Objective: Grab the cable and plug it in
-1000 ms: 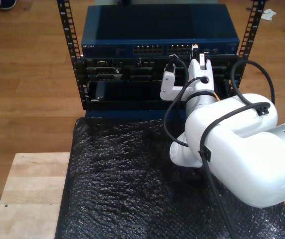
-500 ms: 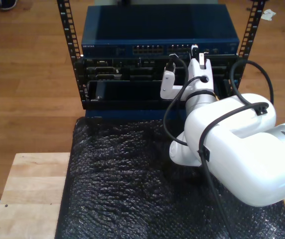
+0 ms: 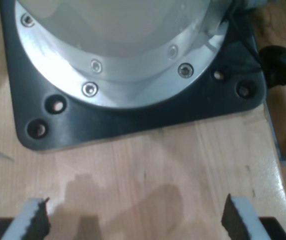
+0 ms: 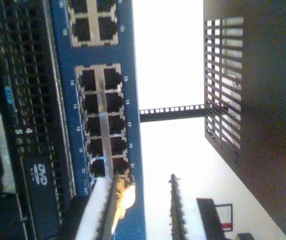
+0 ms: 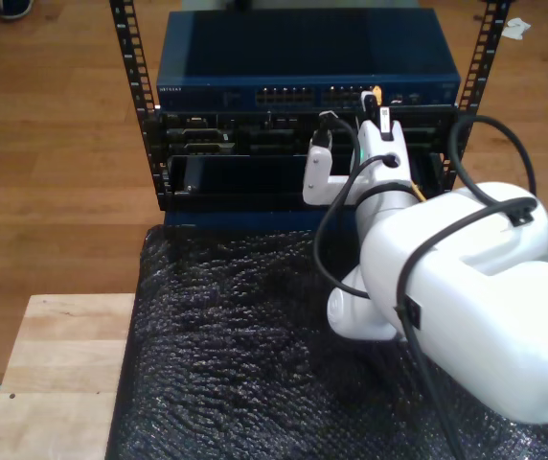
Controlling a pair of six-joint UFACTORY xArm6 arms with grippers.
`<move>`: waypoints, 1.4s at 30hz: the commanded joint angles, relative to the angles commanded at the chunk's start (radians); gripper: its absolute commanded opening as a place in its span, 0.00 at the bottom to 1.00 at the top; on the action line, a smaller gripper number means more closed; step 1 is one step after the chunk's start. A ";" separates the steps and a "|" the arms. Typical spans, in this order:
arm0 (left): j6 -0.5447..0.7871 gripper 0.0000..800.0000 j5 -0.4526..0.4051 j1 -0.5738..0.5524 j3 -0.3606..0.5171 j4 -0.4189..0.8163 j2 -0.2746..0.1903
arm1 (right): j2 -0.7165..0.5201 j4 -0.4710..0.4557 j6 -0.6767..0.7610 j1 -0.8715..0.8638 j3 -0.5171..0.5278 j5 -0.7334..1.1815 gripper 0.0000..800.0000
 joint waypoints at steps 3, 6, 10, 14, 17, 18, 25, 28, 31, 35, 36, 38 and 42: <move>0.000 1.00 0.000 0.000 0.000 0.000 0.000 | -0.075 -0.002 0.000 0.000 0.060 0.063 0.48; 0.000 1.00 0.000 0.000 0.000 0.000 0.000 | -0.163 -0.003 0.002 -0.002 0.127 0.149 0.56; 0.000 1.00 0.000 0.000 0.000 0.000 0.000 | -0.281 -0.008 0.000 -0.008 0.215 0.250 0.64; 0.000 1.00 0.000 0.000 0.000 0.000 0.000 | -0.413 -0.009 -0.002 -0.023 0.292 0.368 0.67; 0.000 1.00 0.000 0.000 0.000 0.000 0.000 | -0.505 -0.021 -0.006 -0.071 0.334 0.471 0.72; 0.000 1.00 0.000 0.000 0.000 0.000 0.000 | -0.532 -0.035 -0.012 -0.091 0.345 0.511 0.74; 0.000 1.00 0.000 0.000 0.000 0.000 0.000 | -0.678 -0.123 -0.057 -0.261 0.362 0.789 0.84; 0.000 1.00 0.000 0.002 0.000 0.000 0.000 | -0.732 -0.129 -0.110 -0.347 0.358 0.928 0.89; 0.000 1.00 0.000 0.000 0.000 0.000 0.000 | -0.772 -0.126 -0.184 -0.427 0.350 1.077 0.93; 0.000 1.00 0.000 0.000 0.000 0.000 0.002 | -0.833 -0.126 -0.275 -0.543 0.338 1.289 0.99; 0.000 1.00 0.000 0.002 0.000 0.000 0.000 | -0.848 -0.124 -0.301 -0.577 0.336 1.338 0.99; 0.000 1.00 0.000 0.000 0.000 0.000 0.000 | -0.879 -0.123 -0.348 -0.644 0.338 1.438 0.99; 0.000 1.00 0.000 0.000 0.000 0.000 0.000 | -0.934 -0.124 -0.437 -0.764 0.348 1.603 0.99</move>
